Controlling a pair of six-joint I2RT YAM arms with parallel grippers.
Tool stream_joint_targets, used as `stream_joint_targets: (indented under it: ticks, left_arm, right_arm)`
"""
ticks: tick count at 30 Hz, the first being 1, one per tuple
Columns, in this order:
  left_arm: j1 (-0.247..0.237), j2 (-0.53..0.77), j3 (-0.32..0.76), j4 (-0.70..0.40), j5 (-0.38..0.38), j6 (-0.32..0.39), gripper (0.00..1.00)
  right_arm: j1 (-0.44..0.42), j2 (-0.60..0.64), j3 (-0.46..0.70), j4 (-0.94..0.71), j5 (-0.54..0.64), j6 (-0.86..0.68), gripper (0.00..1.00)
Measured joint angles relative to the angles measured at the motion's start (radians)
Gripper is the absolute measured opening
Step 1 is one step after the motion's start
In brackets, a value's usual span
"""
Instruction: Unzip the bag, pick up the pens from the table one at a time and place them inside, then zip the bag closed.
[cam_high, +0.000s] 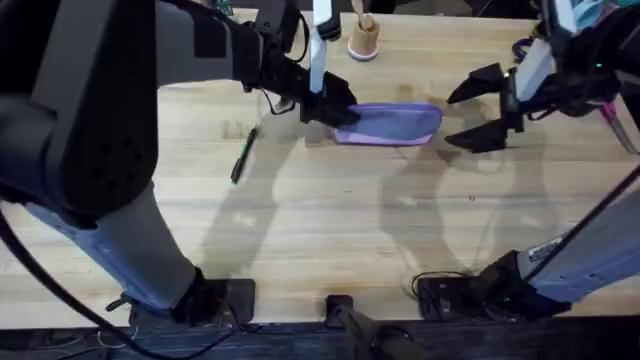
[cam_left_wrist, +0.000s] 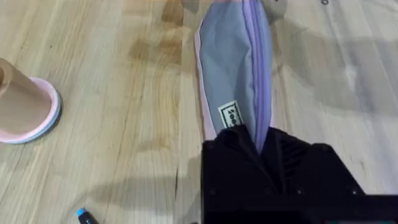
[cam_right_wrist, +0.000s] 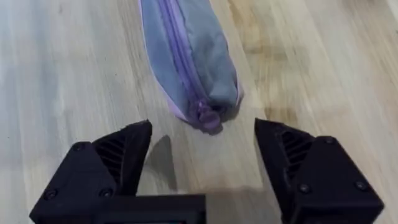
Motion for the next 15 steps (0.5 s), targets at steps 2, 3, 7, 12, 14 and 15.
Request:
stream_joint_targets:
  ticks: [2,3,7,12,14,15]
  left_arm:
    - [0.0,0.0,0.0,0.0,0.0,0.0,0.042]
    - [0.0,0.0,0.0,0.0,0.0,0.0,0.042]
    - [0.0,0.0,0.0,0.0,0.0,0.0,0.042]
    - [0.0,0.0,0.0,0.0,0.0,0.0,0.042]
    - [0.0,0.0,0.0,0.0,0.0,0.0,0.042]
    - [0.0,0.0,0.0,0.0,0.0,0.0,0.042]
  right_arm:
    - [0.035,0.02,0.0,0.017,0.0,0.0,0.991]
    - [0.064,0.026,0.0,0.028,0.0,0.0,0.991]
    - [0.111,0.026,0.0,0.031,0.064,0.001,0.995]
    - [0.109,0.026,0.0,0.032,0.081,0.0,0.968]
    - [0.11,0.026,0.0,0.031,0.084,0.0,0.905]
    - [0.11,0.026,0.0,0.032,0.086,0.001,0.859]
